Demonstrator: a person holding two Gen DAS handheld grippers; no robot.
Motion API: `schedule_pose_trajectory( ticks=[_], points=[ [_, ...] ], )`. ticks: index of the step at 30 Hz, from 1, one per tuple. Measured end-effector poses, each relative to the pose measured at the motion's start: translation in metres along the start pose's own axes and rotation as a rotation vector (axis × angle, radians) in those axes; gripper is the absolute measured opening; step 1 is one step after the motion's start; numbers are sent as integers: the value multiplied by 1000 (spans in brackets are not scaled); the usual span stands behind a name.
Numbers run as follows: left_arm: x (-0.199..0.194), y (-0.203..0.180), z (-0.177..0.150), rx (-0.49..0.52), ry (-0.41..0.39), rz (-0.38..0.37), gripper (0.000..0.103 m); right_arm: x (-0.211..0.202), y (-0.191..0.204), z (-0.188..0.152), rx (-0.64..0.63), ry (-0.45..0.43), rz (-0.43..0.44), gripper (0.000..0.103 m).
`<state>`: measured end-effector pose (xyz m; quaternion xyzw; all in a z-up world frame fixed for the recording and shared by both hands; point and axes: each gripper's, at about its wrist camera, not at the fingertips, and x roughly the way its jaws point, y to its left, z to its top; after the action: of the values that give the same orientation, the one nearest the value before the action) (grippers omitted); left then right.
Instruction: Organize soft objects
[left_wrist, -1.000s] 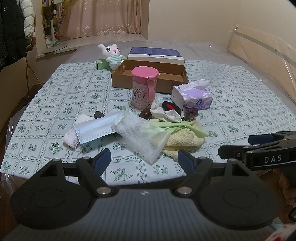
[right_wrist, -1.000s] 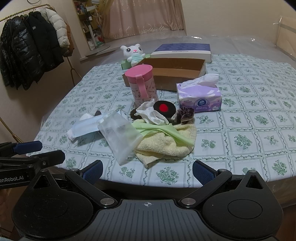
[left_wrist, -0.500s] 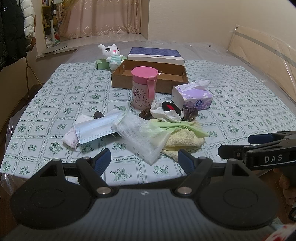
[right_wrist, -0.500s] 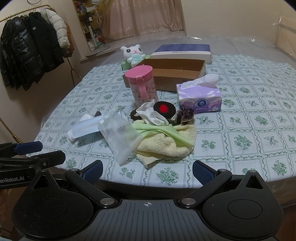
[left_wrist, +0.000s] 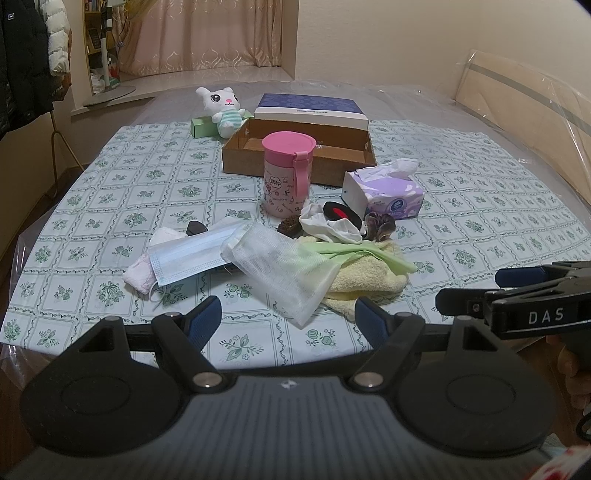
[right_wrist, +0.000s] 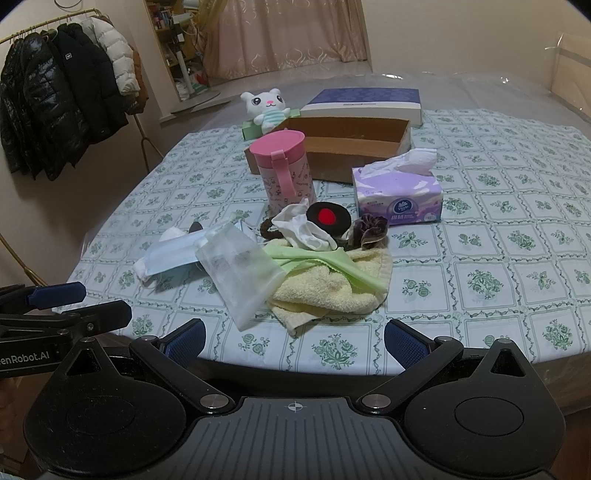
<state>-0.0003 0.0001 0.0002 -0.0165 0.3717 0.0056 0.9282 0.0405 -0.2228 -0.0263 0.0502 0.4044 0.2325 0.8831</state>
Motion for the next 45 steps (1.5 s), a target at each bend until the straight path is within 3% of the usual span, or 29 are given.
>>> schedule_pose_trajectory(
  ticks=[32,45],
  points=[
    [0,0,0,-2,2,0,78,7,-4,-6,0,-4,-2,103],
    [20,22,-1,-54,30,38,78,22,-32,4,56,-94,5,103]
  ],
)
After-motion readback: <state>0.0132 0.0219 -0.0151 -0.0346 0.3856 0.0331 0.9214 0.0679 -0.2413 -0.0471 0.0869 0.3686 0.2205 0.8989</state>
